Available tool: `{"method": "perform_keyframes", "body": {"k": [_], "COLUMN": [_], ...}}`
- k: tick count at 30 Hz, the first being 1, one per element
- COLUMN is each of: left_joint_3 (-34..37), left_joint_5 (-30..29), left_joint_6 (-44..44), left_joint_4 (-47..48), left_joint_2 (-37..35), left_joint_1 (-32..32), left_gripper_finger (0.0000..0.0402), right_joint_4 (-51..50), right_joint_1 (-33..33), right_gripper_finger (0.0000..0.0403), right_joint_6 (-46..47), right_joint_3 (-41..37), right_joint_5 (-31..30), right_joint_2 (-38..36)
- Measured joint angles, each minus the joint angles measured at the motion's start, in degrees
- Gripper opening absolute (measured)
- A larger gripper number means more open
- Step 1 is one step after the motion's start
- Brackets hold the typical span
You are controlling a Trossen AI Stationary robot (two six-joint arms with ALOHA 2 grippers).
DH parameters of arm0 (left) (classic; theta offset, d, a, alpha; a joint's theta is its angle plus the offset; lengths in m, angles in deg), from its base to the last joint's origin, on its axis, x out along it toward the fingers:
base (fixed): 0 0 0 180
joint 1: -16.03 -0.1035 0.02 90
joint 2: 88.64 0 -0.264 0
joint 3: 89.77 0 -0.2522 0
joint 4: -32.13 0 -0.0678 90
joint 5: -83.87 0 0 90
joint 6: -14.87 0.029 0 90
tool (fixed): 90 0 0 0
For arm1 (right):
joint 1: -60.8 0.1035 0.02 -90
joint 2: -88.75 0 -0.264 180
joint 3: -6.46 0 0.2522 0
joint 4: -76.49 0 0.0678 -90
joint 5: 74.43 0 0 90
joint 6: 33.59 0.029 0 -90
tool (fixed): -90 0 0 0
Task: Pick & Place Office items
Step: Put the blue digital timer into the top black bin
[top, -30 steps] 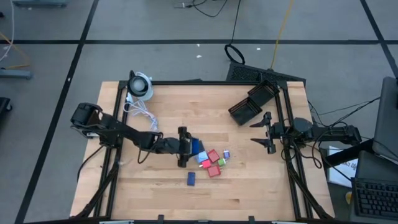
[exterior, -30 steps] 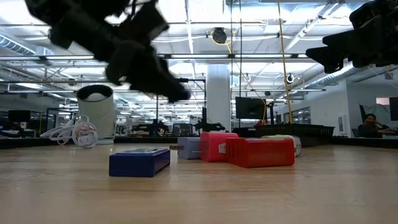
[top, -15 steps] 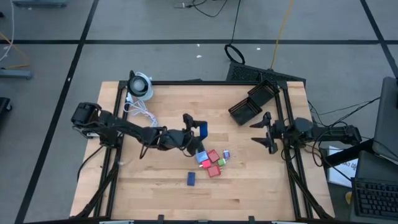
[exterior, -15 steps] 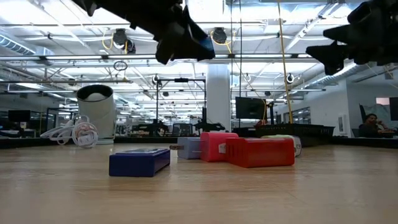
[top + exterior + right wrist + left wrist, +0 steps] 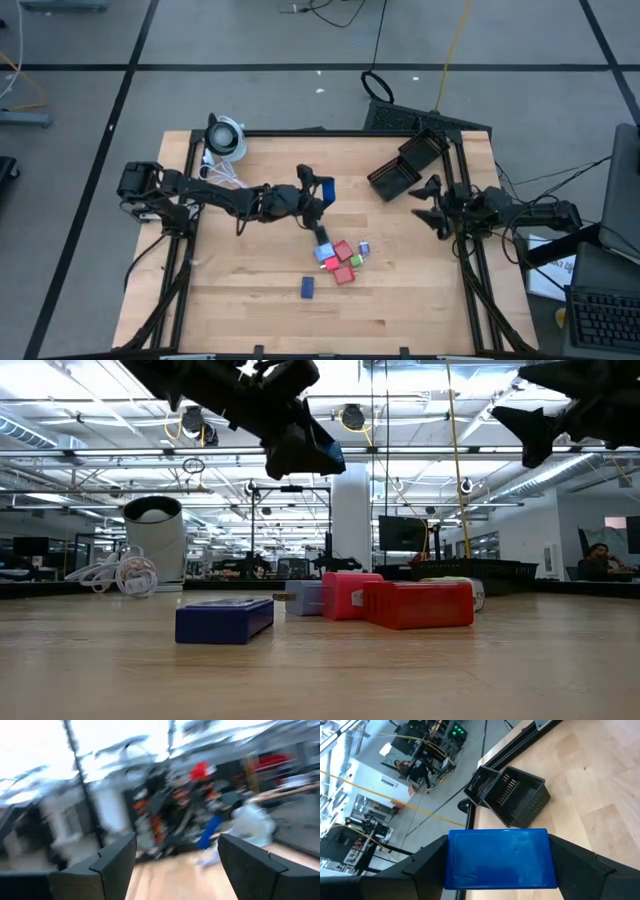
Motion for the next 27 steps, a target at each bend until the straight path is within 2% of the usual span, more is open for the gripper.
{"method": "perform_keyframes", "body": {"k": [3,5,13,17,19,22,27], "left_joint_3": [0.0,0.0,0.0,0.0,-0.07,-0.59,-5.74], "left_joint_5": [1.38,1.83,4.72,6.24,6.88,7.03,2.73], "left_joint_6": [1.27,1.26,3.81,5.11,7.71,10.93,12.47], "left_joint_4": [-0.36,-1.07,-1.79,-4.06,-8.41,-11.9,-13.6], "left_joint_2": [0.0,0.0,0.0,0.11,1.76,5.41,12.4], "left_joint_1": [-0.85,-1.12,-1.69,-2.49,-2.58,-2.56,-2.09], "left_gripper_finger": [0.0289,0.0289,0.0298,0.0289,0.0289,0.0296,0.0295], "right_joint_4": [-0.62,-0.12,13.58,15.23,14.84,19.36,27.25], "right_joint_1": [-0.06,-0.05,-2.42,-4.04,-5.08,-7.09,-8.97], "right_gripper_finger": [0.0267,0.0267,0.0267,0.0267,0.0267,0.0267,0.0267], "right_joint_6": [4.01,6.74,13.42,13.45,13.91,15.78,17.8], "right_joint_3": [0.0,0.0,1.04,3.86,5.23,7.65,9.18], "right_joint_5": [-8.38,-9.94,-9.89,-9.69,-8.82,-5.68,-2.06], "right_joint_2": [3.09,6.68,25.87,35.16,39.72,45.51,53.56]}}
